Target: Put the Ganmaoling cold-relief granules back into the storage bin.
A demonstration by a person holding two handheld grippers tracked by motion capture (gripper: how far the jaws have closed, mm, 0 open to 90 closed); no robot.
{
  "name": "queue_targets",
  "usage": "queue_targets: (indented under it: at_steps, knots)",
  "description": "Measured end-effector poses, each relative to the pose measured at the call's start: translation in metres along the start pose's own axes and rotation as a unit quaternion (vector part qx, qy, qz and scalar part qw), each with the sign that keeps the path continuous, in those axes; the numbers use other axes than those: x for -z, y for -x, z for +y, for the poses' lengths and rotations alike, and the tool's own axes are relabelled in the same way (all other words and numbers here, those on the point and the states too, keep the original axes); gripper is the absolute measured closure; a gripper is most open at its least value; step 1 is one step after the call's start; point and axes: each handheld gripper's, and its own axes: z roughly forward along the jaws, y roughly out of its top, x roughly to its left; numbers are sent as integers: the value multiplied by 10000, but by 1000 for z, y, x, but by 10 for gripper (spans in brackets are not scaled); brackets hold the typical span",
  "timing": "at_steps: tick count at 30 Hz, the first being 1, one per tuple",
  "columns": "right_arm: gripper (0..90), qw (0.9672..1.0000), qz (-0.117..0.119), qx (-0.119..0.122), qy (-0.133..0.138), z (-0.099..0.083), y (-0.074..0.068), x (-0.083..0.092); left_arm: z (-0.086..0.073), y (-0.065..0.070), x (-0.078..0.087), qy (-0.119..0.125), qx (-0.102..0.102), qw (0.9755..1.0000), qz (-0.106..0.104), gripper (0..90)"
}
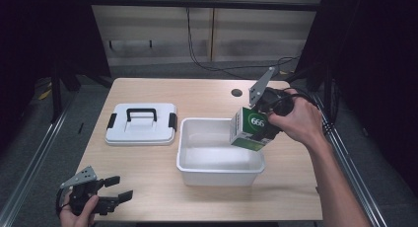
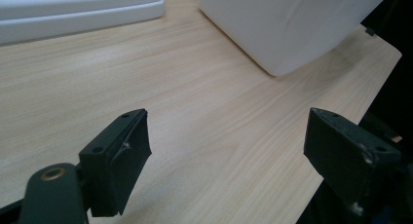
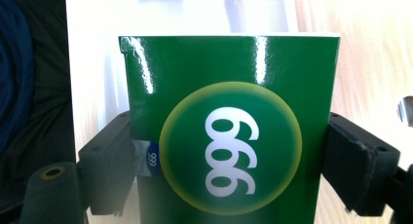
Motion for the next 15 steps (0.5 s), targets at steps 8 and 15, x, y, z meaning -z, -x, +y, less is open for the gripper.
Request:
queue_targets:
  at_steps: [8,15]
  knots:
    - [159,9975,225,158,-644,11,3,-32,0,0,0,-7,-6,10000,-15,170]
    - [158,9951,312,203,-916,15,4,-45,0,0,0,5,0,10000,-25,170]
